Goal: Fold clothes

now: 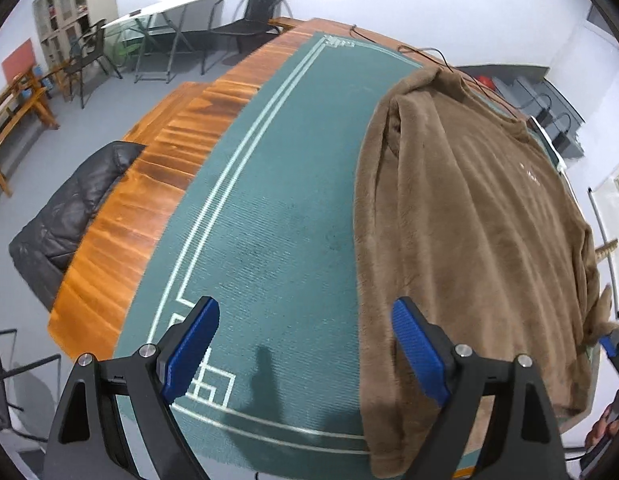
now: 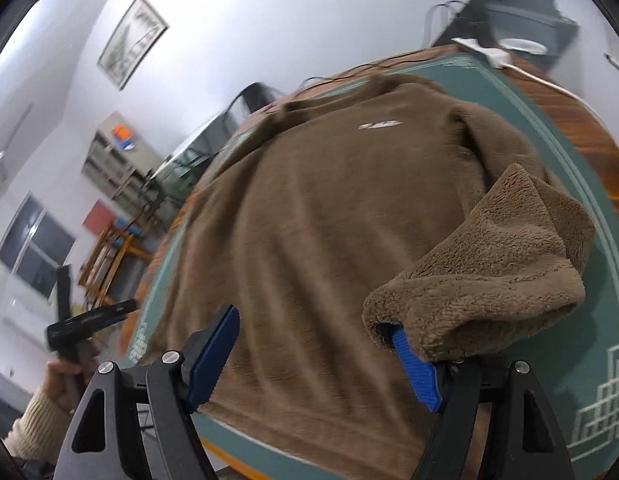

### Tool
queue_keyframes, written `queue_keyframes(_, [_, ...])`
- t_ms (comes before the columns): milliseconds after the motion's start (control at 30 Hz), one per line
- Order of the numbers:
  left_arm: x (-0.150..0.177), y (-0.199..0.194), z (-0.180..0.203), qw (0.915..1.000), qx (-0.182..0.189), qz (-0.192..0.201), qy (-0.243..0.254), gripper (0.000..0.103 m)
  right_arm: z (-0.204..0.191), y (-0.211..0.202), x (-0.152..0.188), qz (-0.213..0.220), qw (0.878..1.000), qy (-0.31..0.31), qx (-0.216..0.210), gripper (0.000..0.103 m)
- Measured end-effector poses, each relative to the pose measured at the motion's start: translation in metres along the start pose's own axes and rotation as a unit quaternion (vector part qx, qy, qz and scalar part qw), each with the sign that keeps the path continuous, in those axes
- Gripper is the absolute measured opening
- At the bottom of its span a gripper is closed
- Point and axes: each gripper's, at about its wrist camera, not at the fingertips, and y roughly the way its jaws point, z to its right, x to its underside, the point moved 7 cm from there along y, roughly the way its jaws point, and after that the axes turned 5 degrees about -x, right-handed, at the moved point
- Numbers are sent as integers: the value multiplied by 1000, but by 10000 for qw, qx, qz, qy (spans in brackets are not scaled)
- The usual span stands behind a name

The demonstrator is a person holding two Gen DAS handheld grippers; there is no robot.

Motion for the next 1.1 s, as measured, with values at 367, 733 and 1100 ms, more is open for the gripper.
queue_keyframes(367, [-3,45,34,9918,827,-407,884,88,31,-20,8,322,9822,302,1827,79])
queue_keyframes(733, [-14,54,32,9793,1700,-609,912,81,134,-169,27,1200,8676,1648,4536,79])
queue_keyframes(1100, [-11,49,35,9650,2332,-700,973,70,163,-257,55,1640,7892,2519,5355,79])
